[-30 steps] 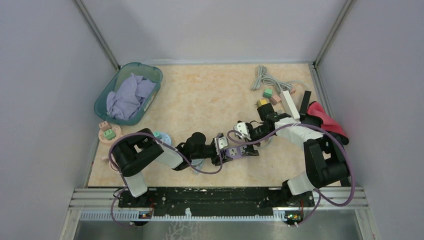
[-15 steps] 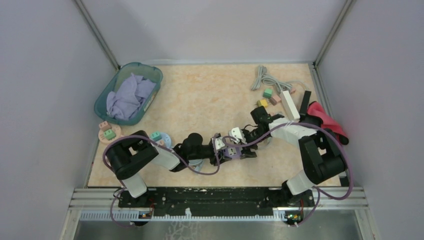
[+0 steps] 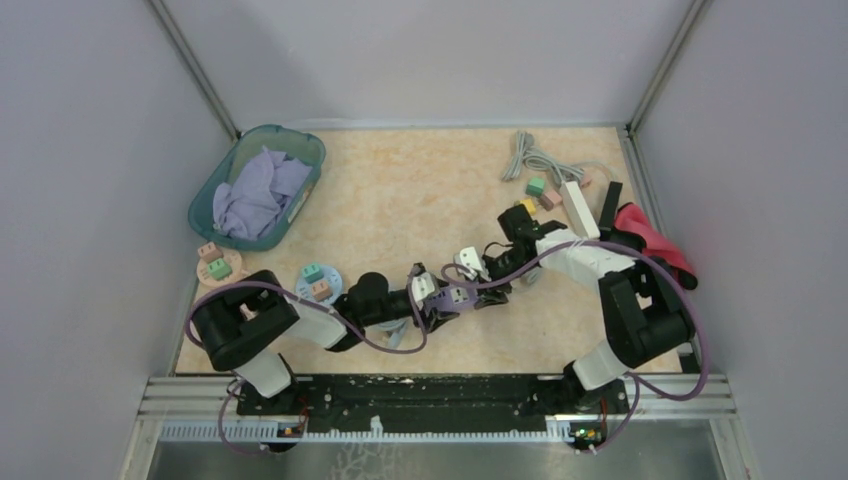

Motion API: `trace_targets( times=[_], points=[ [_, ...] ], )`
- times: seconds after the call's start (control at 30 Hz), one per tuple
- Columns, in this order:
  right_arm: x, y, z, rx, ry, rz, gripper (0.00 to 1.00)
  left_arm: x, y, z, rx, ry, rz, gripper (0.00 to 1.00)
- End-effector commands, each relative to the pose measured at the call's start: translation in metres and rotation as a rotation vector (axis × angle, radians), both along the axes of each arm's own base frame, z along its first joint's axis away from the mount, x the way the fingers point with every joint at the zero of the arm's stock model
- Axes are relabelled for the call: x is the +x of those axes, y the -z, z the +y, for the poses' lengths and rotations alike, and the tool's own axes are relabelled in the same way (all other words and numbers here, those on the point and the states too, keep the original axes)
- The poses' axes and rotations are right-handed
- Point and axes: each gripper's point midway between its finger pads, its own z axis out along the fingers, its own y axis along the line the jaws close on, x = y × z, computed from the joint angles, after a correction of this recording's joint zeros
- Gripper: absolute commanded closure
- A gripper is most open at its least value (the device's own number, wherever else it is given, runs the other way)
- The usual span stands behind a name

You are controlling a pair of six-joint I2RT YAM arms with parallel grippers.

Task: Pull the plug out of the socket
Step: Place the socket at the center of the board.

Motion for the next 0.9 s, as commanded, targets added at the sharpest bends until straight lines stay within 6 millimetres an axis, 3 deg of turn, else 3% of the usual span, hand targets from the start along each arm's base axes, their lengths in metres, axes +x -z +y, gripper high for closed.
trace_targets(
  times=[0.0, 0.03, 0.07, 0.53, 0.73, 0.87],
  points=[
    [0.013, -0.023, 0.013, 0.073, 0.030, 0.023, 0.97, 0.005, -0.052, 0.007, -0.171, -0.063, -0.095, 0.14],
    [0.015, -0.024, 0.012, 0.078, 0.041, 0.031, 0.97, 0.006, -0.057, 0.010, -0.182, -0.078, -0.104, 0.02],
    [0.018, -0.025, 0.010, 0.087, 0.057, 0.036, 0.97, 0.006, -0.061, 0.013, -0.190, -0.088, -0.114, 0.00],
    [0.078, -0.076, -0.024, 0.288, 0.396, 0.085, 1.00, 0.012, -0.080, 0.049, -0.148, -0.236, -0.064, 0.00],
    [0.116, -0.103, -0.053, 0.402, 0.643, 0.101, 1.00, 0.011, -0.077, 0.064, -0.167, -0.293, -0.034, 0.00],
    [0.142, -0.110, -0.075, 0.449, 0.843, 0.071, 1.00, 0.011, -0.072, 0.067, -0.163, -0.309, -0.023, 0.00]
  ],
)
